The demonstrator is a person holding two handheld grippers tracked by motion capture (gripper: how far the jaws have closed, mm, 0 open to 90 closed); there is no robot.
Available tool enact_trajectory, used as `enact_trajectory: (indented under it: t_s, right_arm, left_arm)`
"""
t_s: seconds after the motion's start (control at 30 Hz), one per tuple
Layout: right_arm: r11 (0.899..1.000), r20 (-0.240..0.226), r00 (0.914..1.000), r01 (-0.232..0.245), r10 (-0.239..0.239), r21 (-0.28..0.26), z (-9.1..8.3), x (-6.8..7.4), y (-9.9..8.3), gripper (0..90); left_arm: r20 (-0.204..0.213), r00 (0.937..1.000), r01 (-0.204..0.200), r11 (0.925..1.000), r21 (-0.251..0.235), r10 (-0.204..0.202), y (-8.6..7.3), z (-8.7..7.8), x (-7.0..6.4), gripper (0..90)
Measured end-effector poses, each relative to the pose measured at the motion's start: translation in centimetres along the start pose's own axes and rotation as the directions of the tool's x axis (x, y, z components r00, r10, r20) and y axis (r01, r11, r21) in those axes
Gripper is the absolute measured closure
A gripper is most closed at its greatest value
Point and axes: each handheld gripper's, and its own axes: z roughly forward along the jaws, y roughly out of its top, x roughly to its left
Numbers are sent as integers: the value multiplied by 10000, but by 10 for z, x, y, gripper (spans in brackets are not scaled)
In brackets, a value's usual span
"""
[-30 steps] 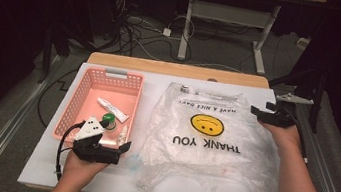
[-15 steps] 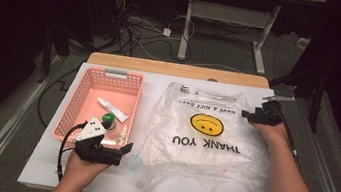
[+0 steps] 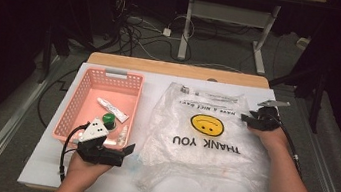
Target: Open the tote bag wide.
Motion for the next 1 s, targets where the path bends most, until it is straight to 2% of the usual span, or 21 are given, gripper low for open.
enact_trajectory:
  t_s: [0.23, 0.5, 0.6, 0.7, 0.87, 1.0]
  right_arm:
    - [10000, -19, 10000, -18, 18, 11, 0, 0, 0, 586]
    - [9999, 10, 9999, -109, 109, 15, 0, -1, 0, 644]
    - [9999, -42, 9999, 126, -126, 20, 0, 2, 0, 740]
    - [9999, -103, 9998, 146, -146, 8, -1, 2, 0, 760]
    - [9999, -452, 9989, 103, -101, 48, -1, 3, 0, 874]
    - [9998, -475, 9987, 186, -184, 46, -1, 6, 1, 900]
  left_arm:
    - [-8, 10000, -73, 9999, -73, 73, 0, -4, -2, 0]
    - [-41, 9999, -128, 9999, -75, 128, 0, -5, -1, 0]
    - [-35, 10000, -93, 10000, -27, 93, 0, -4, 0, 0]
    - [-28, 10000, -65, 10000, -51, 65, 0, -4, -1, 0]
    - [-41, 9999, -108, 9999, -90, 107, 0, -5, -2, 0]
    - [-1, 10000, -97, 9999, -117, 97, 0, -6, -2, 0]
